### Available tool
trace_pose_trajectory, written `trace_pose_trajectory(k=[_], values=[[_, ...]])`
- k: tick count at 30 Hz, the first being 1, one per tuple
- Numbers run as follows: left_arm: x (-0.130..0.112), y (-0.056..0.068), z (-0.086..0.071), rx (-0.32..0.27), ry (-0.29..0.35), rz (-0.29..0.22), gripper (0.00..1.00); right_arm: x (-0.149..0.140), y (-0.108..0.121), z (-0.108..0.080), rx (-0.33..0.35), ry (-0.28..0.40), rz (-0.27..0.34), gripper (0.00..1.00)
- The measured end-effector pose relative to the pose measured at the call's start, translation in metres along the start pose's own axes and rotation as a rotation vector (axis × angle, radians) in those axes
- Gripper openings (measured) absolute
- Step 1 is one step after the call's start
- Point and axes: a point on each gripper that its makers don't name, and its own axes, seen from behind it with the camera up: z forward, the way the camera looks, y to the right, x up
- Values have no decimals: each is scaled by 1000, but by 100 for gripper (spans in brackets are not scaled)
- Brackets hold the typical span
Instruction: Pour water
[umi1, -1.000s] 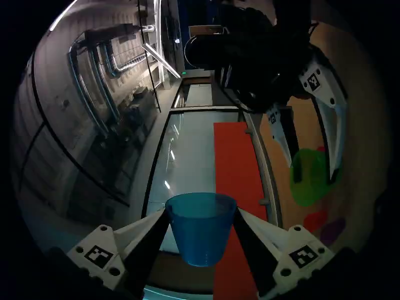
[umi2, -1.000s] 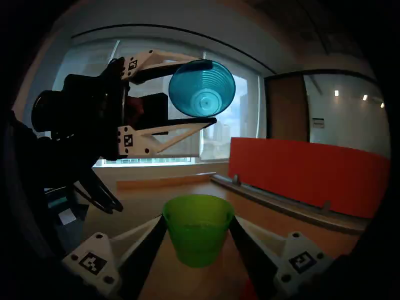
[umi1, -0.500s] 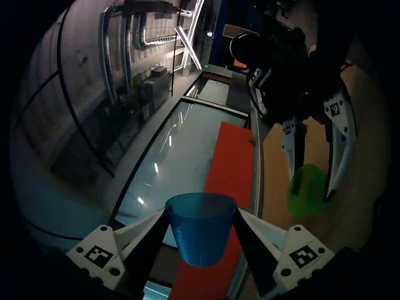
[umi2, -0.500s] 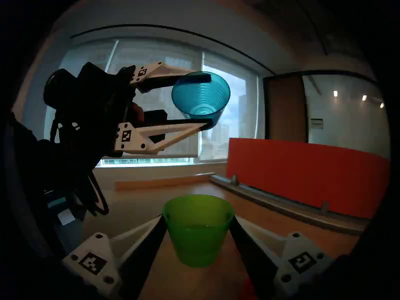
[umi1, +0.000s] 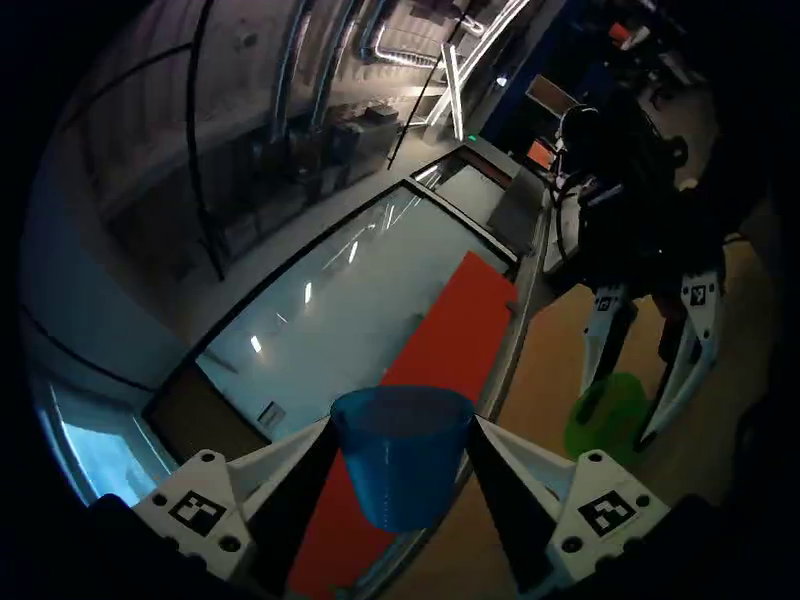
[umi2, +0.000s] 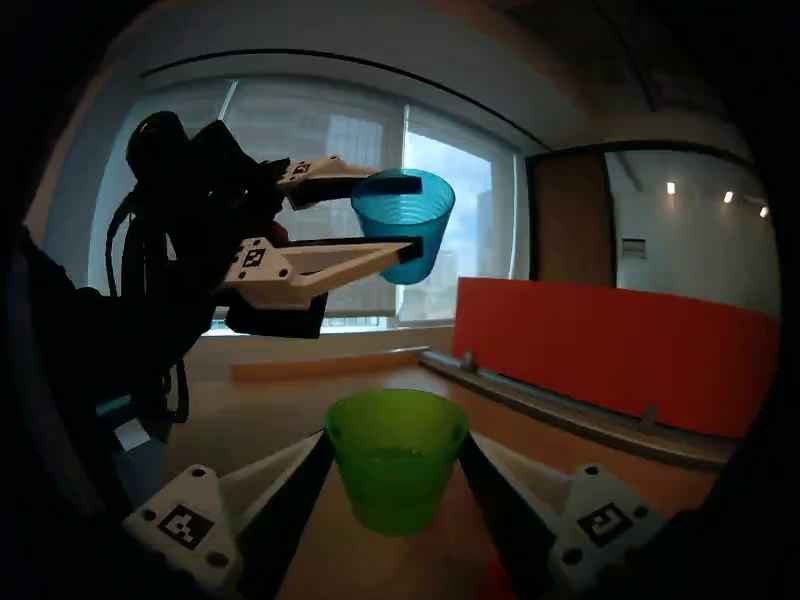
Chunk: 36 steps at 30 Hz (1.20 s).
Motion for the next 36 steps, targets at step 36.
trace_pose_trajectory(k=[36], values=[[-14, -14, 2, -40, 32, -782, 86, 12, 7, -8, -16, 25, 7, 90]])
